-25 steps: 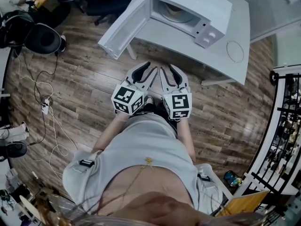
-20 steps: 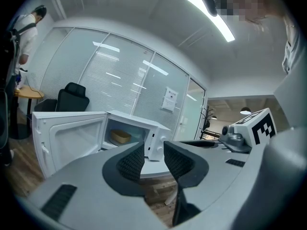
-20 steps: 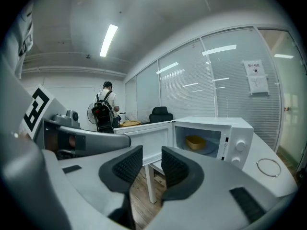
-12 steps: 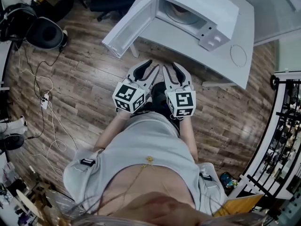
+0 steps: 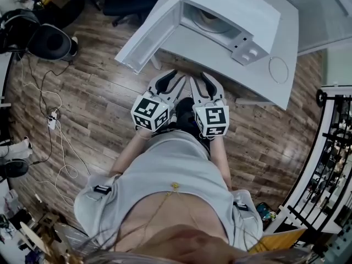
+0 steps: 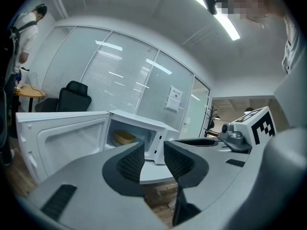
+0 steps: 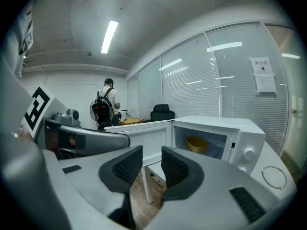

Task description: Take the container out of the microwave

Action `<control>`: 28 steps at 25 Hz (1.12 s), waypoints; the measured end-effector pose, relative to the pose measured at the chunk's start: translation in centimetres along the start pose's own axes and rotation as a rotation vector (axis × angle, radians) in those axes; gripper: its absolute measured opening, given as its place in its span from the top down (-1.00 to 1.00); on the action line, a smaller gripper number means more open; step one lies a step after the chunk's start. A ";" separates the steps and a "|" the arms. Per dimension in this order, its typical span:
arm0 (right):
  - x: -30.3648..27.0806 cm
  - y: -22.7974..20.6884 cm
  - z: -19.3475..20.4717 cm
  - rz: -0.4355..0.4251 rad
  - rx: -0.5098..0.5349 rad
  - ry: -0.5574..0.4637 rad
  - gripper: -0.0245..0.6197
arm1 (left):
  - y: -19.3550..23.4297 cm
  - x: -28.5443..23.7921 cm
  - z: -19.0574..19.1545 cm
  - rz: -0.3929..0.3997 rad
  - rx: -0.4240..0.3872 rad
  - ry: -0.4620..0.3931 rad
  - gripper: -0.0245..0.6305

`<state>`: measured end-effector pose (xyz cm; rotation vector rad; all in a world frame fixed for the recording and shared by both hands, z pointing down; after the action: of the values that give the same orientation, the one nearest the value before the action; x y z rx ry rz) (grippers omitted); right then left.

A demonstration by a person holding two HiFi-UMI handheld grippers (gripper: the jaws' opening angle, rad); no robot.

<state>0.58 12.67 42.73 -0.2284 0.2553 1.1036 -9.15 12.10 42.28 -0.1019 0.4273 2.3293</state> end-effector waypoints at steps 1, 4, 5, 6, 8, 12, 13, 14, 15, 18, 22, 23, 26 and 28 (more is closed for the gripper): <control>-0.3 -0.5 -0.1 0.000 -0.002 0.001 0.52 | 0.1 -0.5 -0.1 0.002 0.001 0.000 0.54; -1.3 -1.6 -0.6 0.001 -0.004 0.002 0.52 | 0.5 -1.9 -0.6 0.007 -0.002 0.003 0.54; -1.7 -2.0 -0.8 0.000 -0.007 0.000 0.52 | 0.7 -2.3 -0.7 0.008 -0.004 0.006 0.54; -2.0 -2.3 -1.0 -0.002 -0.010 -0.002 0.52 | 0.8 -2.8 -0.9 0.008 -0.006 0.009 0.54; -2.7 -3.0 -1.4 -0.005 -0.011 -0.005 0.52 | 1.1 -3.8 -1.4 0.008 -0.008 0.012 0.54; -4.0 -4.5 -2.2 -0.007 -0.013 -0.011 0.52 | 1.8 -5.8 -2.4 0.012 -0.019 0.017 0.54; -4.4 -4.9 -2.4 -0.009 -0.012 -0.012 0.52 | 2.0 -6.3 -2.6 0.010 -0.021 0.018 0.54; -4.7 -5.3 -2.5 -0.010 -0.011 -0.012 0.52 | 2.2 -6.8 -2.9 0.008 -0.024 0.017 0.54; -5.0 -5.7 -2.6 -0.012 -0.010 -0.011 0.52 | 2.3 -7.3 -3.1 0.006 -0.025 0.017 0.54; -5.7 -7.3 -3.0 -0.014 -0.009 -0.013 0.52 | 2.5 -9.1 -3.6 0.001 -0.030 0.016 0.54; -6.8 -9.5 -3.5 -0.015 -0.011 -0.017 0.52 | 2.7 -11.4 -4.3 -0.005 -0.035 0.017 0.54; -7.0 -10.0 -3.7 -0.016 -0.012 -0.018 0.52 | 2.8 -11.9 -4.4 -0.007 -0.037 0.017 0.54; -7.4 -11.1 -4.1 -0.021 -0.010 -0.021 0.52 | 2.7 -13.1 -5.0 -0.010 -0.040 0.020 0.54; -7.6 -12.0 -4.3 -0.023 -0.015 -0.023 0.52 | 2.6 -14.0 -5.3 -0.011 -0.042 0.024 0.54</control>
<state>7.72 -0.32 41.67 -0.2318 0.2231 1.0847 -1.26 -0.82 40.79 -0.1516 0.3889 2.3292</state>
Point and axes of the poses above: the fingertips, and each gripper's own axes: x backward along the fingers, y to its left, z out of its underside, the point moved 4 cm from there along x, backward along the fingers, and after that the axes turned 2 degrees about -x, right-handed, at the moved point
